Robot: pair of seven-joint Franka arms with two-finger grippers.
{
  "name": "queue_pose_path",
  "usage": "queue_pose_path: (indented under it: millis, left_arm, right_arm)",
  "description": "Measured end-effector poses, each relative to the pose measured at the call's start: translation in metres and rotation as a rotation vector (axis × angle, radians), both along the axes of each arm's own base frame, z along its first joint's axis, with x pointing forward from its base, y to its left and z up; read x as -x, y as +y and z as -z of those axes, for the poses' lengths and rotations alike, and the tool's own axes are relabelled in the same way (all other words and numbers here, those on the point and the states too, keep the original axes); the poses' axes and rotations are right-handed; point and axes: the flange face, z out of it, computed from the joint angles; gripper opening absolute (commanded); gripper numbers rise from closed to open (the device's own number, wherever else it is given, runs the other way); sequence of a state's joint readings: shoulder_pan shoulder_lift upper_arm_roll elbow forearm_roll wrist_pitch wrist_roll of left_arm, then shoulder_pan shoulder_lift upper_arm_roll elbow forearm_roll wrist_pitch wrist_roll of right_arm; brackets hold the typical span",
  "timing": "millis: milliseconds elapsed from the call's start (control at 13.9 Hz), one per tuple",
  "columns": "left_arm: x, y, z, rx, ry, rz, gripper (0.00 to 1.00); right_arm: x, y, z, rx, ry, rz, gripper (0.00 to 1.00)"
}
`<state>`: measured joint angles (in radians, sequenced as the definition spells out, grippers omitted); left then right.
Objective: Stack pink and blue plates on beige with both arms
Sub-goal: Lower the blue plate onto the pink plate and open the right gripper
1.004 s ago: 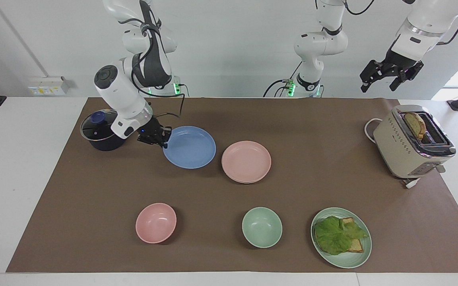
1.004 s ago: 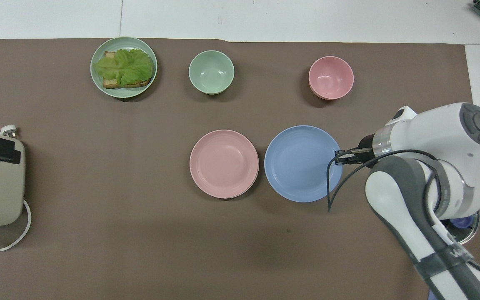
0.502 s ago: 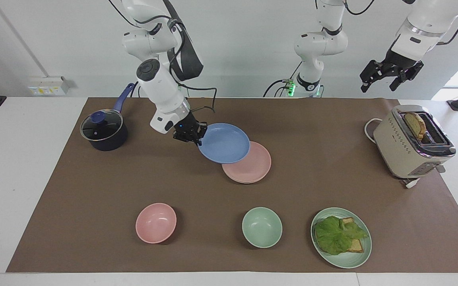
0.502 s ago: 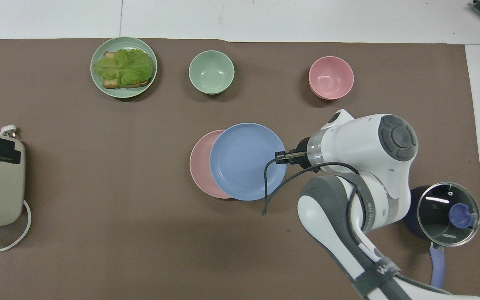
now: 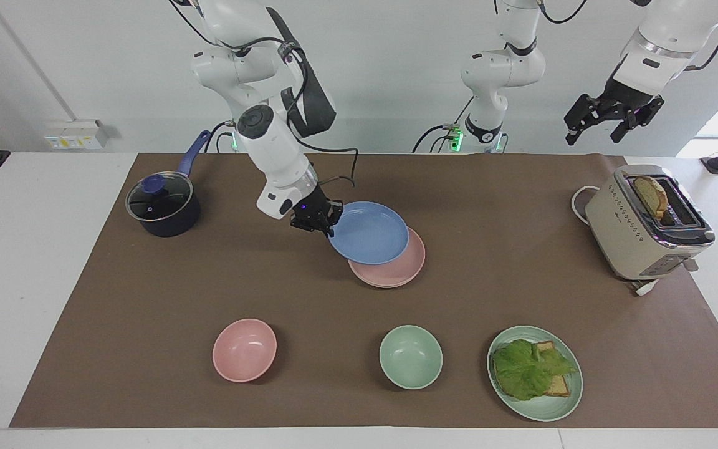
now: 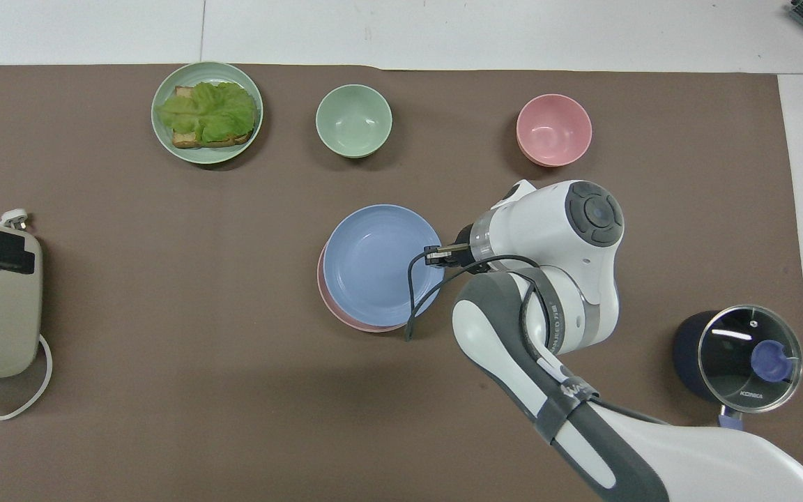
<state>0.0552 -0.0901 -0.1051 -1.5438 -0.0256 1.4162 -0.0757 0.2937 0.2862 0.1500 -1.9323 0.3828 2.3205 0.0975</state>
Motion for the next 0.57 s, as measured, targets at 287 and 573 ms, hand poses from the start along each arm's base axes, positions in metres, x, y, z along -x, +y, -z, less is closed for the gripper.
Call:
queue_pose_path:
  millis: [287,573]
  left_arm:
    - [0.0,0.0,0.0,0.0,0.0,0.0,1.0]
    - [0.0,0.0,0.0,0.0,0.0,0.0,1.0]
  right_arm:
    - [0.008,0.018,0.01,0.003,0.014,-0.038,0.0]
    - [0.01,0.021,0.017,0.006,0.02,-0.058,0.0]
